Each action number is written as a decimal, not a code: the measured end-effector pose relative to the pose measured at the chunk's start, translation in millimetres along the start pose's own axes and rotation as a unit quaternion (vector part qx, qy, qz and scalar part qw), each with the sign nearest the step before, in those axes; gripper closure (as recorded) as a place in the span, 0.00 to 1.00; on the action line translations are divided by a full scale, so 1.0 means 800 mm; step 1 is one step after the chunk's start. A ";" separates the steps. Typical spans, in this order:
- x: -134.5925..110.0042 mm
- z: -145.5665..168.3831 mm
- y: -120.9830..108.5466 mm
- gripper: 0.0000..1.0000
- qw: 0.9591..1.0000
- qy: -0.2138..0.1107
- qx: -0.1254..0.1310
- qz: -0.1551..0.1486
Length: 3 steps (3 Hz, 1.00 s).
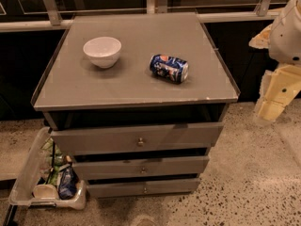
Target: Open bottom drawer
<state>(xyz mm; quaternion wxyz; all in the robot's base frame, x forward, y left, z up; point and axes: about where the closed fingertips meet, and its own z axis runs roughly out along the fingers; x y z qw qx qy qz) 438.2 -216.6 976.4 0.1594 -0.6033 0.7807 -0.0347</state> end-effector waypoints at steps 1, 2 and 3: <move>0.000 0.000 0.000 0.00 1.000 0.000 0.000 0.000; -0.006 0.012 0.006 0.00 1.000 -0.006 -0.007 -0.007; -0.016 0.035 0.031 0.00 0.999 -0.023 -0.013 -0.022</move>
Offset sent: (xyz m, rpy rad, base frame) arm -0.0014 0.0157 -0.0268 0.0221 0.0431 0.0455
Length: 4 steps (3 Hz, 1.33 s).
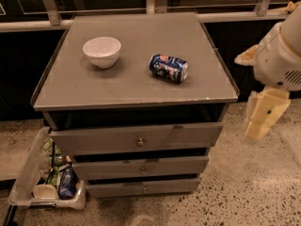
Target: Open bottom drawer
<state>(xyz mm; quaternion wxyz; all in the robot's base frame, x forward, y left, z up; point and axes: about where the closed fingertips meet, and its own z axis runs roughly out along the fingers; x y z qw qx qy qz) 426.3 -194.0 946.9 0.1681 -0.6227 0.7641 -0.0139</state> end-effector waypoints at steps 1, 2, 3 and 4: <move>-0.001 0.034 0.035 0.00 0.999 -0.040 -0.001 -0.023; 0.003 0.058 0.070 0.00 0.994 -0.101 0.012 -0.037; -0.008 0.058 0.076 0.00 0.990 -0.127 0.013 -0.063; -0.009 0.060 0.078 0.00 0.990 -0.128 0.010 -0.063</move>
Offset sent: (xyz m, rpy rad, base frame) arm -0.0745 0.0280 -0.0869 0.2996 -0.1863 0.2754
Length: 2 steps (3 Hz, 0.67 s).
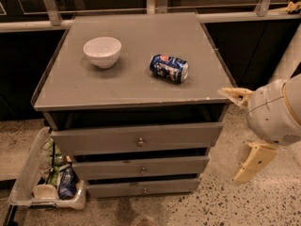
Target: Open bottom drawer
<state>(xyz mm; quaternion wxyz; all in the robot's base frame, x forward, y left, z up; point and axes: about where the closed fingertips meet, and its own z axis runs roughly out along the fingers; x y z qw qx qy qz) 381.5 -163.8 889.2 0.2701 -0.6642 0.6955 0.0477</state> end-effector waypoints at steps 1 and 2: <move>0.016 0.045 0.011 0.00 0.999 -0.011 -0.024 0.020; 0.047 0.108 0.024 0.00 0.998 -0.035 -0.040 0.041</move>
Offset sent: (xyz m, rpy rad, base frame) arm 0.0243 0.0026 -0.1701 0.1685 0.1305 -0.0243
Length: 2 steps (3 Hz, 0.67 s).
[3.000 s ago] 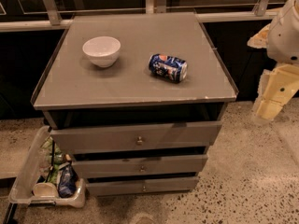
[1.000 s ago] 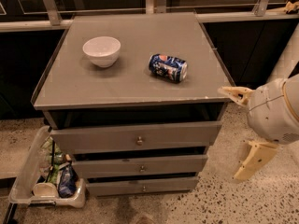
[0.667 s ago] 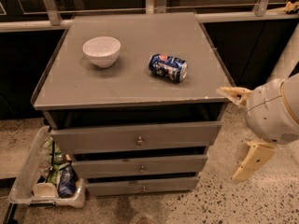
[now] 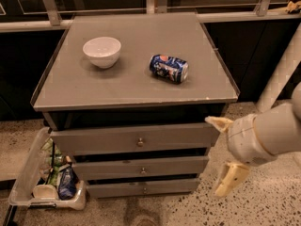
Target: Open bottom drawer
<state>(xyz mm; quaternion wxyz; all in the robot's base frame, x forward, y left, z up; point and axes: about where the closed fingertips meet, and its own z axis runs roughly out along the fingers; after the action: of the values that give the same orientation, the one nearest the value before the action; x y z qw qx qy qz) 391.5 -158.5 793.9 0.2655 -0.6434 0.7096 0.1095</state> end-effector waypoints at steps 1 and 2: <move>0.038 0.052 0.007 0.00 1.000 -0.019 -0.005 0.015; 0.074 0.113 0.028 0.00 0.998 -0.037 -0.022 0.039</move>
Offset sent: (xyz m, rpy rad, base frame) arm -0.0122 -0.0015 -0.1736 0.1458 0.1241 -0.0471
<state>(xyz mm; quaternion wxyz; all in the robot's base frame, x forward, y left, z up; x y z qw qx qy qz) 388.8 -160.8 683.9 0.2728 -0.6161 0.7215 0.1595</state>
